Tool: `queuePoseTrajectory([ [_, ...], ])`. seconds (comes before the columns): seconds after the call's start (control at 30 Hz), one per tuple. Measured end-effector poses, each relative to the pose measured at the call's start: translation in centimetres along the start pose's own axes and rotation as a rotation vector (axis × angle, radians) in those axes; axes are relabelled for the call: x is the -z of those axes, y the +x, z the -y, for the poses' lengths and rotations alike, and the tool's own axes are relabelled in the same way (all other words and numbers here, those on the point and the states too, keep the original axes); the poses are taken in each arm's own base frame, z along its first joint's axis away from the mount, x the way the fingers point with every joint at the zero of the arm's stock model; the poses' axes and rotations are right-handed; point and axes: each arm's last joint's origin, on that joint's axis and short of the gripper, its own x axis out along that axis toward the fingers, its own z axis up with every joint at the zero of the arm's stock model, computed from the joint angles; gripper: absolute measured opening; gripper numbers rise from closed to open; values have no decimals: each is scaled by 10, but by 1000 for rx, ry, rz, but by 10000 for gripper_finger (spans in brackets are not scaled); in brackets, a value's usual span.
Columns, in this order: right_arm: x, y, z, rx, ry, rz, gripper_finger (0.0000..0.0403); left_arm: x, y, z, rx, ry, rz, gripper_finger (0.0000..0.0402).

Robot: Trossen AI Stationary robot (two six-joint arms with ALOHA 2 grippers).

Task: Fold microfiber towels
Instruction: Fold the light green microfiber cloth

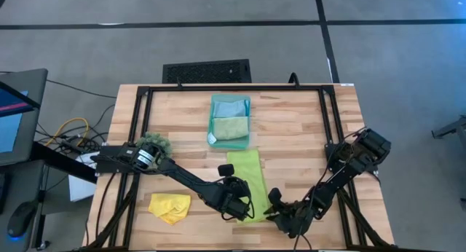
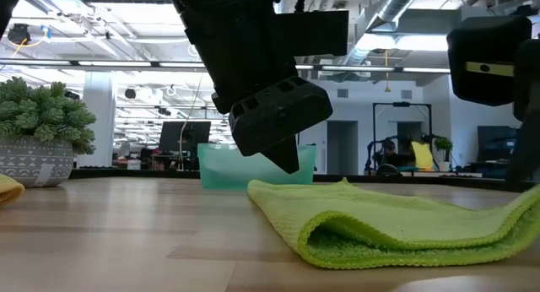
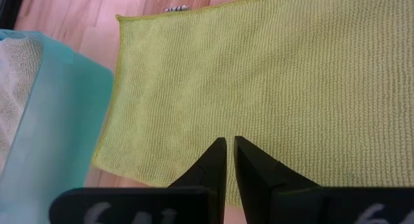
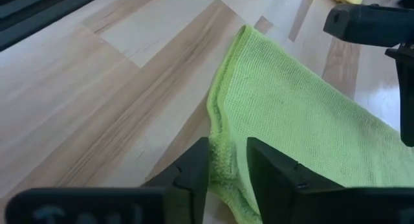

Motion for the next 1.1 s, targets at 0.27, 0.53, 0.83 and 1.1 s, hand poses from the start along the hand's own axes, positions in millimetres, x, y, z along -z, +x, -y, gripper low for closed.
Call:
queuePoseTrajectory([
  [0.27, 0, 0, 0, 0, 0, 0, 163, 0, 0, 0, 0, 0, 0, 22],
  [0.53, 0, 0, 1, 22, -2, -3, 145, 0, 0, 0, 0, 0, 0, 22],
  [0.83, -1, -3, 1, 52, -6, -3, 127, 0, 0, 0, 0, 0, 0, 22],
  [1.1, -5, -13, 5, 65, -13, -9, 126, 0, 0, 0, 0, 0, 0, 22],
])
